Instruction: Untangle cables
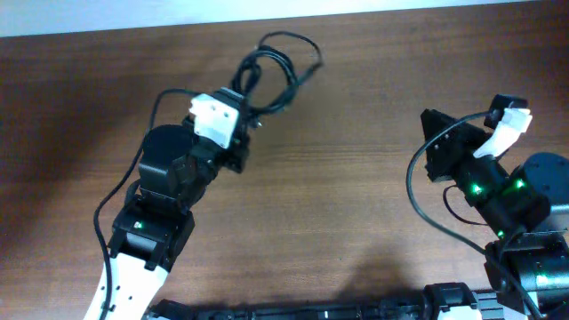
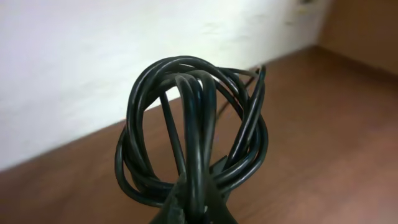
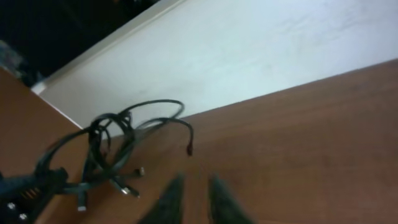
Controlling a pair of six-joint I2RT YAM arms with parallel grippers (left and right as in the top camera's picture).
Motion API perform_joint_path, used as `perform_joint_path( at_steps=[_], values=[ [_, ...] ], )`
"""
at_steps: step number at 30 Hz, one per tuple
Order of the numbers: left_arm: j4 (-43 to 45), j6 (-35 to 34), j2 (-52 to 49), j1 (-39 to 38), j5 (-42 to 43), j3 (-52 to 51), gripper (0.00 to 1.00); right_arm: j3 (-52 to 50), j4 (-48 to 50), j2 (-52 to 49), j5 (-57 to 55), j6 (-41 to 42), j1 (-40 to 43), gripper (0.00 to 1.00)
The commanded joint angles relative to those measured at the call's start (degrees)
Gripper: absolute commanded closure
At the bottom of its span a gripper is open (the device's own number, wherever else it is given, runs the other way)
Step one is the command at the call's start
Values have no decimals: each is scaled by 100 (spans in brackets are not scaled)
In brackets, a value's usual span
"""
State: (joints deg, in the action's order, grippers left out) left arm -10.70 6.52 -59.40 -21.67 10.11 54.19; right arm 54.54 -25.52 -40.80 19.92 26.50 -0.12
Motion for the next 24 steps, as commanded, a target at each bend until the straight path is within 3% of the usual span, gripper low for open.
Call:
perform_joint_path(
  at_steps=[1, 2, 4, 7, 14, 24],
  values=[
    [42, 1950, 103, 9, 1648, 24, 100, 109, -4, 42, 695, -1038, 20, 56],
    [11, 2378, 103, 9, 1878, 24, 100, 109, -20, 42, 905, -1279, 20, 45],
    [-81, 3224, 103, 9, 2199, 24, 100, 109, -98, 42, 1298, -1727, 20, 35],
    [-247, 4321, 105, 9, 2859, 24, 100, 109, -382, 42, 1578, -2341, 20, 26],
    [-232, 5451, 105, 9, 3615, 24, 100, 109, -868, 42, 2140, -3320, 20, 24],
    [-153, 6074, 105, 9, 4524, 24, 100, 109, -1327, 42, 2341, -3873, 20, 26]
  ],
)
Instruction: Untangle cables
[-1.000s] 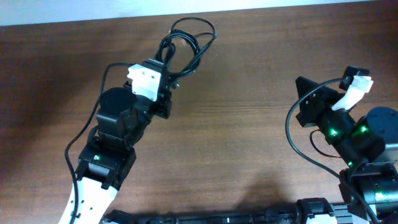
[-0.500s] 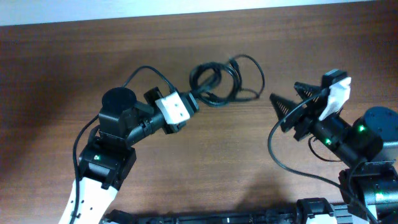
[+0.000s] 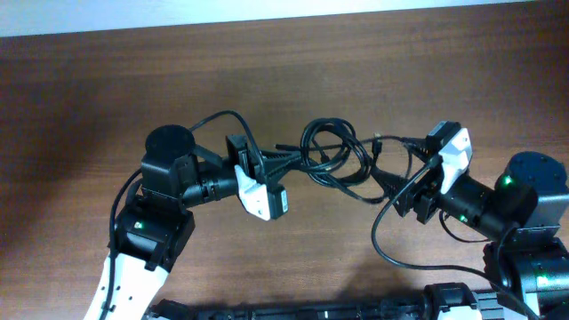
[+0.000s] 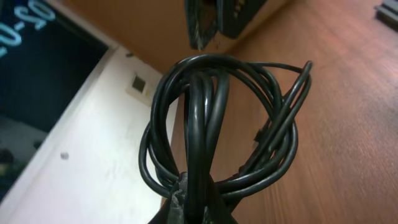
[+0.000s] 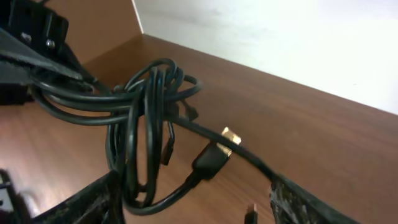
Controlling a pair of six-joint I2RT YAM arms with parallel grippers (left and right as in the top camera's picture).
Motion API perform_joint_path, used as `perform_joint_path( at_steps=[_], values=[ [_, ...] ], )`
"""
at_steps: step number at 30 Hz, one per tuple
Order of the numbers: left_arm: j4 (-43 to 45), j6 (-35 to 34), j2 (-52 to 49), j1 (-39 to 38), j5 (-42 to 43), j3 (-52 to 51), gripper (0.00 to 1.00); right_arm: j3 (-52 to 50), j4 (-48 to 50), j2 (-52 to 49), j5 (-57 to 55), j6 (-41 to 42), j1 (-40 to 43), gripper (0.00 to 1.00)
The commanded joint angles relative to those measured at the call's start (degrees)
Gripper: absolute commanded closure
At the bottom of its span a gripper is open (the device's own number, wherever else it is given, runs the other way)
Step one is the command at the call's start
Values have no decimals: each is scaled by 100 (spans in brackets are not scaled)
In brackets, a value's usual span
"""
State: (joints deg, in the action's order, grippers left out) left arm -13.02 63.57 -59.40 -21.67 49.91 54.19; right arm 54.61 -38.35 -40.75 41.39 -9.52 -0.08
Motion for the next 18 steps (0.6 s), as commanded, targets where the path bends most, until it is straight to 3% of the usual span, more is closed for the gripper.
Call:
perform_joint_path(
  at_steps=[1, 10, 18],
  values=[
    [76, 428, 105, 9, 638, 24, 100, 103, -50, 37, 195, -271, 15, 27],
    [70, 682, 214, 44, 1097, 24, 100, 103, -136, 37, 153, -728, 15, 35],
    [-138, 675, 376, 658, 1106, 24, 100, 103, -87, 39, 173, -765, 15, 27]
  ],
)
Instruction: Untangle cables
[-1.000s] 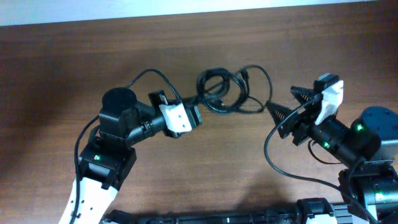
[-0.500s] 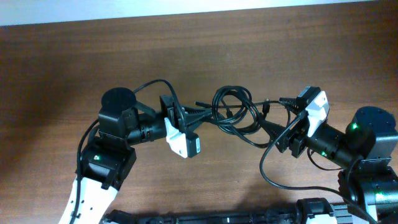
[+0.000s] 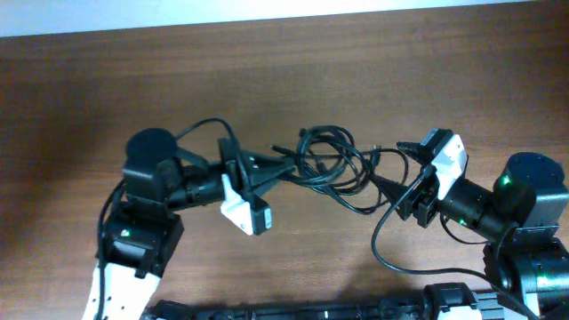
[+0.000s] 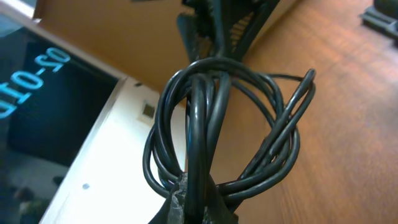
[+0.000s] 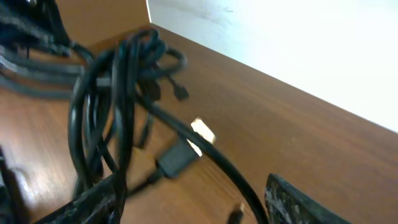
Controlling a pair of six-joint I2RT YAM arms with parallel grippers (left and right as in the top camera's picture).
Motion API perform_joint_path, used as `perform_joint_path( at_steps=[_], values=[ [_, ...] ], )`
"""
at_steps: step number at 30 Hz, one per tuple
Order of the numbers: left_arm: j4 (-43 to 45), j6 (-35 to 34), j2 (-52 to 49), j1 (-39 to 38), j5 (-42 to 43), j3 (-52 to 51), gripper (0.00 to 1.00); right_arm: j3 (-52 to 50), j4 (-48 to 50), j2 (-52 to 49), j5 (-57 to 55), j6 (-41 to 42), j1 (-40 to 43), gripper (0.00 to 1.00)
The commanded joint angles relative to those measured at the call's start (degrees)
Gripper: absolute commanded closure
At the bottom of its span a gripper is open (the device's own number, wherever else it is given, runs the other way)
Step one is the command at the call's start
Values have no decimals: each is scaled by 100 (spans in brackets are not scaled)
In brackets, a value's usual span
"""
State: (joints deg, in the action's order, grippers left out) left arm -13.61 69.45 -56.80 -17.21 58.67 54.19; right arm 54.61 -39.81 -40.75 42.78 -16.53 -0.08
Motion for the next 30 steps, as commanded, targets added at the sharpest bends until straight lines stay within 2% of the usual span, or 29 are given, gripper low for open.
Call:
perform_joint_path(
  at_steps=[1, 11, 17, 20, 21, 23, 24, 27, 30],
  values=[
    [-129, 87, 116, 254, 326, 24, 100, 103, 83, 39, 31, -63, 15, 27],
    [-127, 92, 116, 275, 1823, 24, 100, 103, 210, 37, 37, -61, 15, 25],
    [-127, 92, 116, 258, 1875, 24, 100, 103, 234, 37, 435, -61, 15, 25],
    [-120, 92, 116, 258, 1915, 24, 100, 103, 232, 37, 595, -59, 13, 39],
    [-107, 90, 116, 258, 1915, 24, 100, 103, 232, 37, 684, -59, 13, 48],
    [-107, 90, 114, 260, 1888, 24, 100, 103, 229, 37, 782, -59, 13, 75],
    [-107, 90, 109, 260, 1825, 24, 100, 103, 229, 37, 782, -59, 13, 94],
    [-109, 85, 111, 260, 1519, 24, 100, 103, 232, 37, 767, -31, 15, 96],
    [-107, -57, 111, 264, 914, 24, 100, 103, 234, 37, 382, 376, 15, 96]
  ],
)
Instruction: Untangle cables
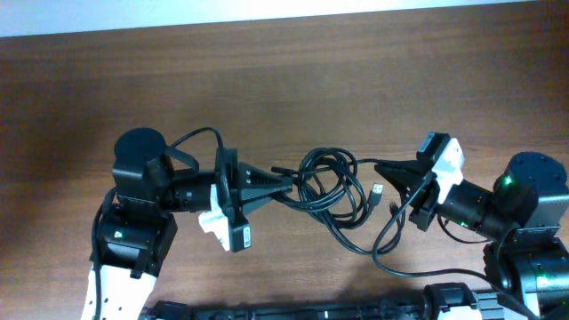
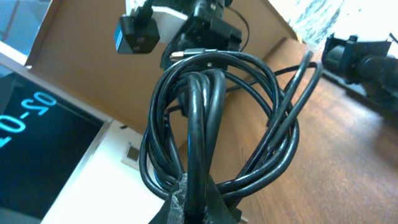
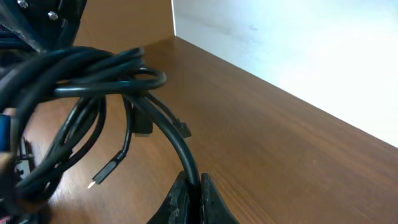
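Observation:
A knot of black cables hangs above the table between my two grippers. My left gripper is shut on its left side; in the left wrist view the fingers pinch a thick strand with the coiled loops rising above them. My right gripper is shut on a single cable strand that curves from the bundle down into its fingertips. A loose plug end dangles near the right gripper, and another plug shows in the right wrist view.
The brown wooden table spreads all round. A long slack loop of cable trails toward the front right by the right arm's base. The left arm's body stands at the left.
My right gripper, open around the cables before, is now shut on one strand. The left gripper has moved slightly right, still holding the bundle.
First my left gripper held the bundle at the far middle of the table, with the right gripper shut and empty far to the right. Then the bundle was between both arms, the right gripper open at it. Now each gripper holds the cables.

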Controlling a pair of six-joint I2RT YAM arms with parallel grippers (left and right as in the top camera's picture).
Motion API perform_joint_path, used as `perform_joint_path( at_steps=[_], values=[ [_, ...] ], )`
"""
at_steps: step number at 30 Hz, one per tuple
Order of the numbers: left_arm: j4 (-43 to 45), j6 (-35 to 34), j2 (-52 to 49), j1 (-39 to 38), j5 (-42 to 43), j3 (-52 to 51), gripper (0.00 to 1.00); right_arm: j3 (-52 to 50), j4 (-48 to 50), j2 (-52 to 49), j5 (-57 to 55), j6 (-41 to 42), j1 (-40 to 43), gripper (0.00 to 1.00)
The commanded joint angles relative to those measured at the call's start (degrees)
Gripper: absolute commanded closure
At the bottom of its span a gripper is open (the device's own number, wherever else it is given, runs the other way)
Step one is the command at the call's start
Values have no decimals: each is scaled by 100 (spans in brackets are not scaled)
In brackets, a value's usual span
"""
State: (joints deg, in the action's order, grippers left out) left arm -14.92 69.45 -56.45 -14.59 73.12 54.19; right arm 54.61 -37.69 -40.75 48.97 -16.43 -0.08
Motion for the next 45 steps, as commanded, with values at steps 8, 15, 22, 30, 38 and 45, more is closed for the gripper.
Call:
perform_joint_path(
  at_steps=[8, 15, 22, 30, 38, 45],
  values=[
    [37, -1235, 76, 2, -1749, 24, 100, 103, 114, 39, -466, 647, 15, 96],
    [286, -3106, 76, 2, -3593, 24, 100, 103, 284, 39, -874, 1248, 15, 96],
    [238, -3589, 76, 2, -4282, 24, 100, 103, 385, 39, -872, 1399, 15, 96],
    [236, -3805, 76, 0, -4291, 24, 100, 103, 372, 37, -874, 1397, 15, 30],
    [240, -4033, 76, 0, -4232, 24, 100, 103, 343, 37, -876, 1399, 15, 1],
    [264, -4701, 76, 0, -4236, 24, 100, 103, 345, 37, -874, 1895, 15, 1]
  ],
)
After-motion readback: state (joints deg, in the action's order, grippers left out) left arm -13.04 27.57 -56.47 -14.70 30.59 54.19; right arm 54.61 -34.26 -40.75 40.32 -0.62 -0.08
